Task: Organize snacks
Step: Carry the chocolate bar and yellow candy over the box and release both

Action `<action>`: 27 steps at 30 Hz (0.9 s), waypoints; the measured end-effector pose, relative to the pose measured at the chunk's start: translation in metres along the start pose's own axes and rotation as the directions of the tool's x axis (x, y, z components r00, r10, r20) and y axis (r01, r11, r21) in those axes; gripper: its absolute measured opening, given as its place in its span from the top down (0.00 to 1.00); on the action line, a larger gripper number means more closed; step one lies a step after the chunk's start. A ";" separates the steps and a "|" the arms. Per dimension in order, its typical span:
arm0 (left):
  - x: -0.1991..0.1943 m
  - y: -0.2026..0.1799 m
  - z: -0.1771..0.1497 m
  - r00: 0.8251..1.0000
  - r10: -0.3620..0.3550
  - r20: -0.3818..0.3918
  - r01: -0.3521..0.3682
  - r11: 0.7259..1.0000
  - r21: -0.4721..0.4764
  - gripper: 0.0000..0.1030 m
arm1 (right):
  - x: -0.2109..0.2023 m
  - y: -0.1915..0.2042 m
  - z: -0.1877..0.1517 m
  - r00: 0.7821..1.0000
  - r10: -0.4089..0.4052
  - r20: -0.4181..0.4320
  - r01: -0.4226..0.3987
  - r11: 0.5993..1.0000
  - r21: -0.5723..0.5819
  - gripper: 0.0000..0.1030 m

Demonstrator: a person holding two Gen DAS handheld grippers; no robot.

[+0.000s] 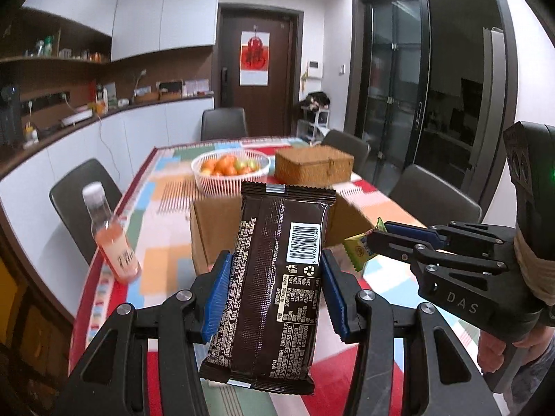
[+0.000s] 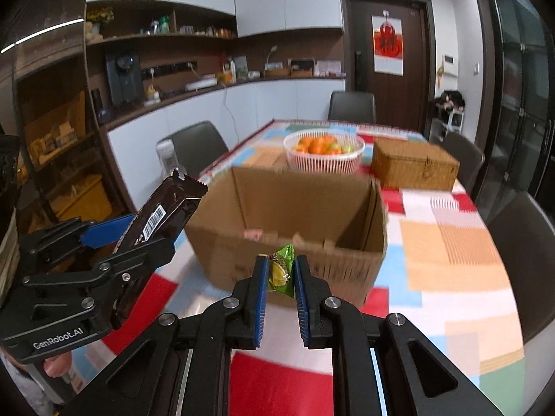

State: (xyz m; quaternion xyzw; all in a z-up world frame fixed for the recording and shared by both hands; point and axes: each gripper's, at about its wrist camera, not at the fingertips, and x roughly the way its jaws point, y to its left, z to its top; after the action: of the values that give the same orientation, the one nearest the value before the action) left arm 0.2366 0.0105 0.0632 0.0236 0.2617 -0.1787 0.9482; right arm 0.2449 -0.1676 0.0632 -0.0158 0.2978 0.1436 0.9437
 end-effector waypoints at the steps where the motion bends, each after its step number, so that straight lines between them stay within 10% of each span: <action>1: 0.001 0.001 0.005 1.000 0.003 0.006 -0.003 1.000 0.000 0.52 | 0.000 0.000 0.006 1.000 -0.001 0.013 0.001 1.000 0.000 0.84; 16: 0.058 0.029 0.066 0.999 -0.008 -0.043 0.007 1.000 -0.025 0.52 | 0.025 -0.009 0.072 0.997 -0.014 0.072 0.014 1.000 0.004 0.84; 27: 0.127 0.041 0.069 0.980 0.012 -0.198 -0.026 0.997 -0.068 0.52 | 0.081 -0.037 0.080 0.997 -0.056 -0.049 0.059 0.996 0.070 0.84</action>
State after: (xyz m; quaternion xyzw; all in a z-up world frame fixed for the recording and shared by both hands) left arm 0.3860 -0.0023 0.0564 0.0102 0.3603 -0.1572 0.9194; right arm 0.3628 -0.1724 0.0810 0.0062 0.3240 0.1051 0.9402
